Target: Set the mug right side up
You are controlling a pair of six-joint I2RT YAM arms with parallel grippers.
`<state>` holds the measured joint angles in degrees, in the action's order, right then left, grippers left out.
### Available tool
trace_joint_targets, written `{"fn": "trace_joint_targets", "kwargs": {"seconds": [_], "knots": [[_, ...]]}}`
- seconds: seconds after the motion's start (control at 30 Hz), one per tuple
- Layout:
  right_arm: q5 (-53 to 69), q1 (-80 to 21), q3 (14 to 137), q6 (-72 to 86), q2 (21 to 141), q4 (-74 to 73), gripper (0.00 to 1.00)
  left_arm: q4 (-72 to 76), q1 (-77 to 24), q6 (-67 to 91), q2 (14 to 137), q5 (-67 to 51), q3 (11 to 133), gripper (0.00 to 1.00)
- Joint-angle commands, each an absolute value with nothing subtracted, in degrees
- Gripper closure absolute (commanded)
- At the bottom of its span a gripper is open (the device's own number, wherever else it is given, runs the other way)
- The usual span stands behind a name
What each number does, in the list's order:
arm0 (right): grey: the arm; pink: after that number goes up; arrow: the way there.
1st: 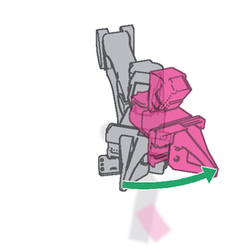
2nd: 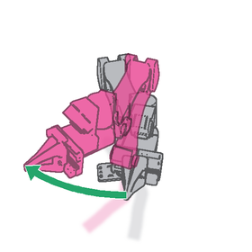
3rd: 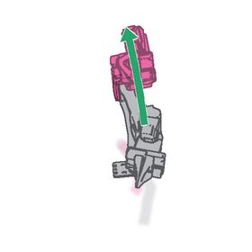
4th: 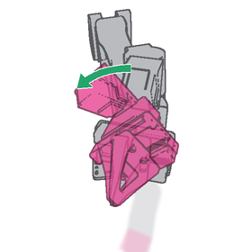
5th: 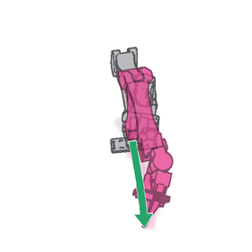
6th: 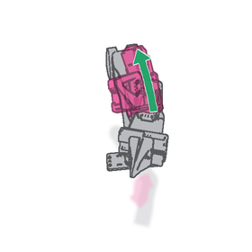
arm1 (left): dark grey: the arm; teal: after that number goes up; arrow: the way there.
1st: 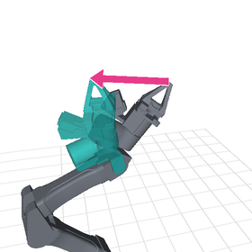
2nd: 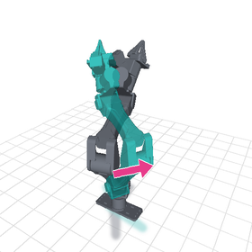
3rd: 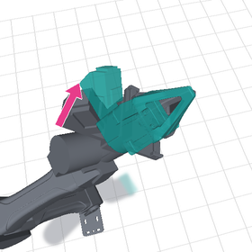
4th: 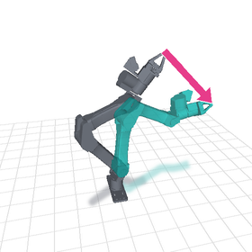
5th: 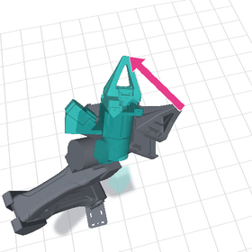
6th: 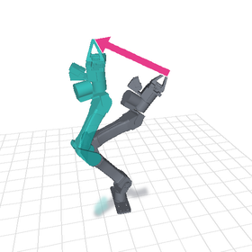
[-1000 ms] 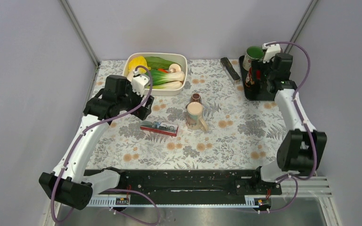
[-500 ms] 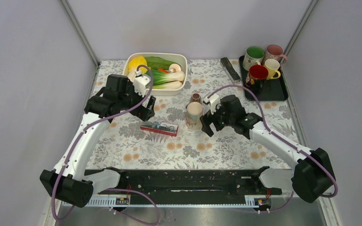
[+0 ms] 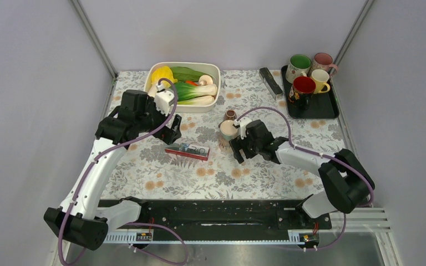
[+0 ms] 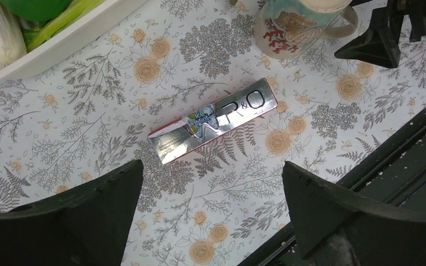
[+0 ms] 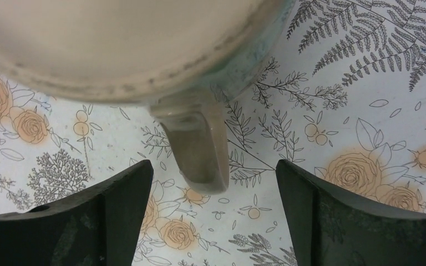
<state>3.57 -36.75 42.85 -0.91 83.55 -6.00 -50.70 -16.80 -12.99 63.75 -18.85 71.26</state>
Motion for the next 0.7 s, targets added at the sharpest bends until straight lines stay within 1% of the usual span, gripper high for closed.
{"fn": "trace_joint_targets", "kwargs": {"seconds": [0.0,0.07,0.1,0.13,0.3,0.33,0.37,0.4,0.47,0.5,0.53,0.67], "knots": [[2.15,-37.31,46.03,0.48,84.81,-0.62,0.16,-48.18,-16.35,-12.22,62.0,-19.12,70.76,0.01],[3.87,-37.35,46.45,0.33,84.93,-0.62,0.37,-48.03,-16.4,-12.08,62.05,-19.41,70.68,0.01],[4.54,-37.34,46.7,0.31,85.08,-0.59,0.45,-47.99,-16.37,-11.97,62.09,-19.63,70.51,0.01],[4.75,-37.35,46.85,0.3,85.52,0.87,0.5,-47.94,-16.37,-11.96,62.16,-19.72,70.37,0.01],[3.37,-37.3,47.55,0.31,87.88,1.63,0.49,-47.96,-16.41,-12.04,62.03,-19.87,70.13,0.01],[3.52,-37.35,47.76,-1.18,88.28,1.72,0.51,-47.99,-16.4,-12.04,61.89,-20.01,69.98,0.01],[3.86,-37.33,48.05,-1.46,88.65,1.58,0.57,-47.91,-16.41,-12.12,61.8,-20.0,69.84,0.01],[4.12,-37.31,48.34,-1.47,88.73,1.23,0.68,-47.95,-16.37,-12.13,61.71,-20.03,69.7,0.01],[5.2,-37.33,48.73,-1.36,88.1,0.49,0.93,-47.92,-16.41,-12.17,61.62,-20.04,69.62,0.01],[6.02,-37.33,48.77,-1.04,87.32,0.37,0.97,-47.94,-16.43,-12.21,61.49,-20.08,69.55,0.01],[7.29,-37.35,48.86,-0.77,86.23,0.35,1.0,-47.9,-16.44,-12.22,61.49,-20.19,69.45,0.01],[15.14,-37.22,50.77,5.63,80.1,-2.7,1.0,-48.11,-16.37,-12.68,61.26,-20.06,69.4,0.01]]}}
